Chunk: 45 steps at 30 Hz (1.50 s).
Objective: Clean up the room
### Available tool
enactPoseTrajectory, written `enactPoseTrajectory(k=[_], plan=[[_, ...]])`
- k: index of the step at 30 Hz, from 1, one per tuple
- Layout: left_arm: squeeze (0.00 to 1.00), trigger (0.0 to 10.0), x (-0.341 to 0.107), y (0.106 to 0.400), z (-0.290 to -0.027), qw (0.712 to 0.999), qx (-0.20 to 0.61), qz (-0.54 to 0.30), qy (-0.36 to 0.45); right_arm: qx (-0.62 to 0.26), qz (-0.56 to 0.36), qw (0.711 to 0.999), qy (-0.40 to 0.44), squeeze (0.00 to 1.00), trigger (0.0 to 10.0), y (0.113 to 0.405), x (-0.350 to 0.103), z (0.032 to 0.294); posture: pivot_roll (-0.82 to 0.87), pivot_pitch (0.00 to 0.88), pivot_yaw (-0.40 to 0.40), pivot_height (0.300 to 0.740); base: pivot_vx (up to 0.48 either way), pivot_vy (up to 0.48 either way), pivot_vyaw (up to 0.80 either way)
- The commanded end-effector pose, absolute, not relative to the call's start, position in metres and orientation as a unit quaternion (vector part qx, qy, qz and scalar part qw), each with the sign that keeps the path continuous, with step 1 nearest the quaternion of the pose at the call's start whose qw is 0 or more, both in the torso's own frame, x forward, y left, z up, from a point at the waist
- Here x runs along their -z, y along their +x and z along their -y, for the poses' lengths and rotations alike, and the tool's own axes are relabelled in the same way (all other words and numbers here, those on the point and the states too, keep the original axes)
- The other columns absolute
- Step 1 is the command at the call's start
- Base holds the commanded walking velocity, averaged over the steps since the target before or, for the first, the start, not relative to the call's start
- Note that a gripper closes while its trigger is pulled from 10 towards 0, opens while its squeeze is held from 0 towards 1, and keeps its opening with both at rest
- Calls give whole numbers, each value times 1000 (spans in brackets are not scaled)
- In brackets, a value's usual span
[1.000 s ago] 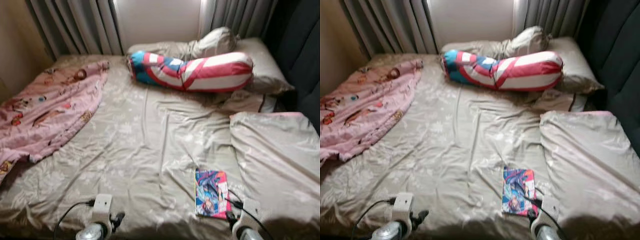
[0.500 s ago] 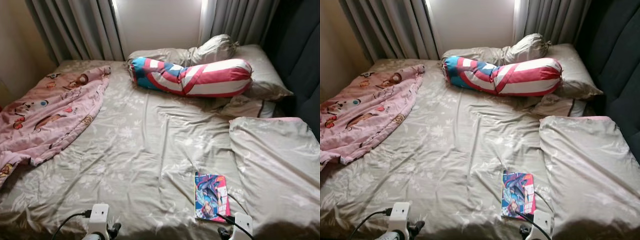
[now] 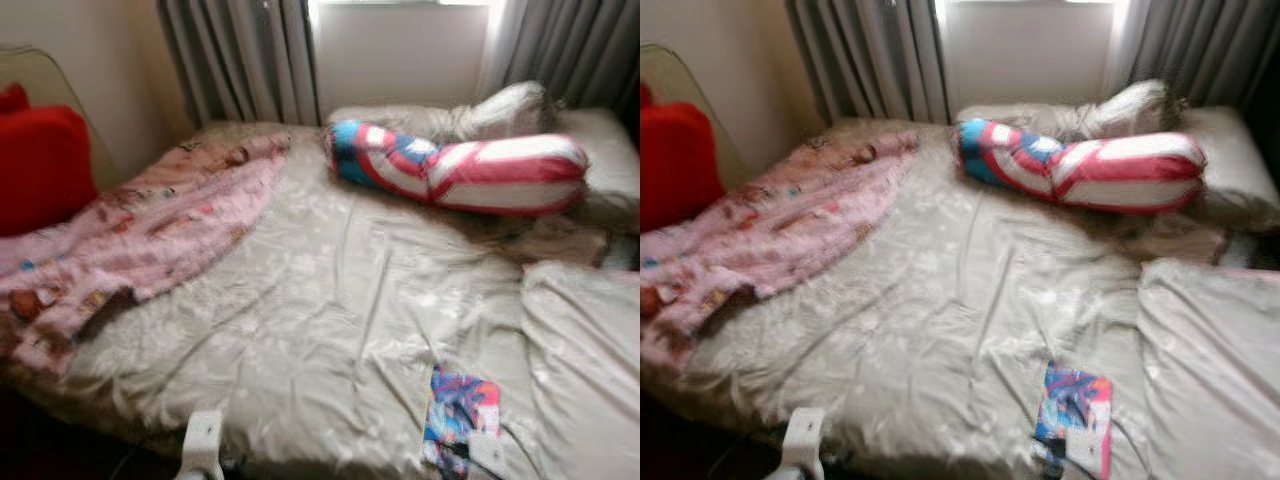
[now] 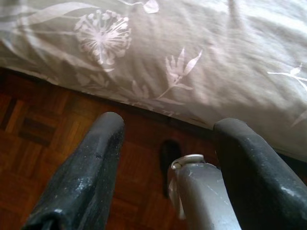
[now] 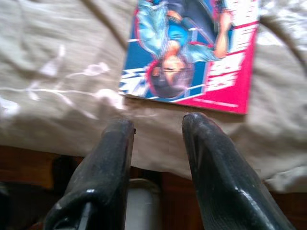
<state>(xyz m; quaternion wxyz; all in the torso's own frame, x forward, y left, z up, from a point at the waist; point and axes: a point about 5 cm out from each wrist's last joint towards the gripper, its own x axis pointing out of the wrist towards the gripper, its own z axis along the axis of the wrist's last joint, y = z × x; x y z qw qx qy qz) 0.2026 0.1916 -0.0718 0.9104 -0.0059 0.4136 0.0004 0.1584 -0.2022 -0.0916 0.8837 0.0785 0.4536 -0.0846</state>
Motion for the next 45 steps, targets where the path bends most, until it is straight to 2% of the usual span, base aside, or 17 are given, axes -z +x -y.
enactPoseTrajectory(k=[1, 8, 45], plan=[[0, 10000, 71, 203, -198, 909, -3, -416, 7, 81, -459, 880, 87, 0, 10000, 153, 94, 198, -49, 5, 6, 738, 0, 480, 0], [0, 10000, 70, 203, -199, 910, -5, -414, 9, 82, -464, 878, 80, 0, 10000, 144, 96, 206, -48, 17, 3, 738, 0, 480, 0], [0, 10000, 72, 201, -199, 911, -22, -412, 8, 59, -472, 878, 48, 0, 10000, 149, 95, 205, -42, 0, -2, 738, 0, 480, 0]])
